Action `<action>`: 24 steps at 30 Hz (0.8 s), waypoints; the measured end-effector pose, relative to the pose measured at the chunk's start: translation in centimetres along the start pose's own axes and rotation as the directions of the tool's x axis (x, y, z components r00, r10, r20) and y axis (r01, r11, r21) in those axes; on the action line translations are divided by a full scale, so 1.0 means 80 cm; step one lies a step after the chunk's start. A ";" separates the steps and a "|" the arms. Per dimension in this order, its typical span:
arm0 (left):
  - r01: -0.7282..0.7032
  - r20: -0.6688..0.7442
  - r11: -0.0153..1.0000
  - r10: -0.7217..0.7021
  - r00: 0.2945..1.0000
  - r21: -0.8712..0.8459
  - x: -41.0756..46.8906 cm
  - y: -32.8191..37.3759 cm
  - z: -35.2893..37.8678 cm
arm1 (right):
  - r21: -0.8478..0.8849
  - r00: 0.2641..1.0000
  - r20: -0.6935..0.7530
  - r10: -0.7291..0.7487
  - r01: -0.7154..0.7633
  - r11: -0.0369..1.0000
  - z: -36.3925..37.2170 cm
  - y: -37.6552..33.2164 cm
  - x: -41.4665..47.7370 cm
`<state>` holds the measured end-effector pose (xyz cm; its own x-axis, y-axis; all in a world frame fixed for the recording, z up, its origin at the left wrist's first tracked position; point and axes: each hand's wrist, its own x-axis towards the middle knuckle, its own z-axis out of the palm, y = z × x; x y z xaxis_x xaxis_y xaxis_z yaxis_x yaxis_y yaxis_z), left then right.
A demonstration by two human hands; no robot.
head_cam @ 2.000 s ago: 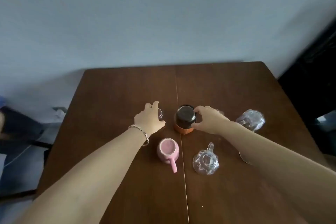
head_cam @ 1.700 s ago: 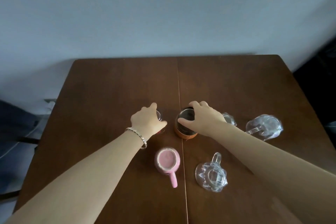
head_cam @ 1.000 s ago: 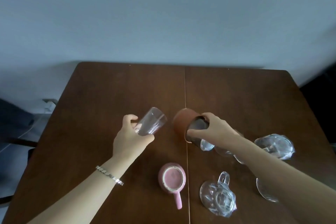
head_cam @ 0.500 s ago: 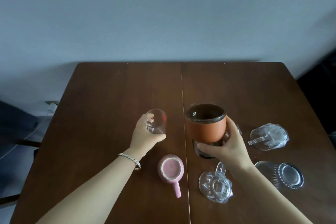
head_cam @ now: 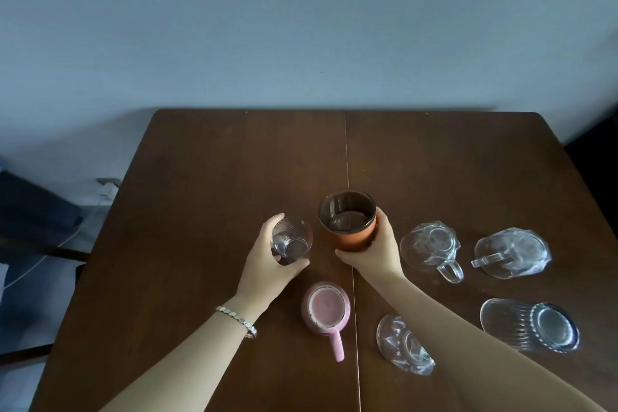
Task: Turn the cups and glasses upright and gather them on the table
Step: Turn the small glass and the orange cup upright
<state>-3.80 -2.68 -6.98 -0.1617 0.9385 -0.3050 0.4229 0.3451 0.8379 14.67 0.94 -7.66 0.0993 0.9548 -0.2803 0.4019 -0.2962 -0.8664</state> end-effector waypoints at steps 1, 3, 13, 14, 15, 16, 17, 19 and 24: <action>-0.009 -0.006 1.000 0.009 1.000 0.012 -0.001 0.000 -0.001 | 0.004 1.000 -0.001 0.007 -0.007 1.000 0.003 0.002 0.001; -0.022 -0.005 0.999 0.022 1.000 0.044 -0.003 0.001 -0.002 | 0.018 1.000 -0.014 0.020 -0.020 1.000 0.009 0.005 0.002; -0.009 -0.072 0.964 0.029 0.997 0.265 -0.014 0.025 0.005 | 0.019 0.996 -0.021 0.082 -0.082 0.996 0.002 0.008 -0.016; -0.021 -0.109 0.952 0.057 0.992 0.305 -0.019 0.032 0.007 | 0.002 0.996 -0.007 0.094 -0.094 0.996 -0.001 0.008 -0.016; -0.044 -0.143 0.937 0.099 0.985 0.348 -0.026 0.038 0.010 | -0.017 0.994 0.012 0.106 -0.106 0.994 -0.004 0.008 -0.018; -0.078 -0.168 0.923 0.151 0.974 0.378 -0.033 0.043 0.013 | -0.037 0.993 0.034 0.111 -0.109 0.993 -0.008 0.008 -0.020; -0.123 -0.178 0.912 0.206 0.962 0.391 -0.040 0.048 0.017 | -0.064 0.993 0.056 0.101 -0.097 0.993 -0.014 0.007 -0.023; -0.230 -0.163 0.888 0.315 0.935 0.399 -0.057 0.056 0.024 | -0.149 0.994 0.099 0.054 -0.039 0.988 -0.030 0.002 -0.029; -0.318 0.027 0.825 0.347 0.938 0.467 -0.090 0.061 0.034 | -0.652 0.991 0.002 -0.133 0.102 0.751 -0.105 -0.022 -0.004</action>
<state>1.85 -7.73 -1.94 0.0189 0.9998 -0.0073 0.8170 -0.0112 0.5765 21.59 1.34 -2.59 0.0433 0.9855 -0.1639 0.9058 -0.1079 -0.4097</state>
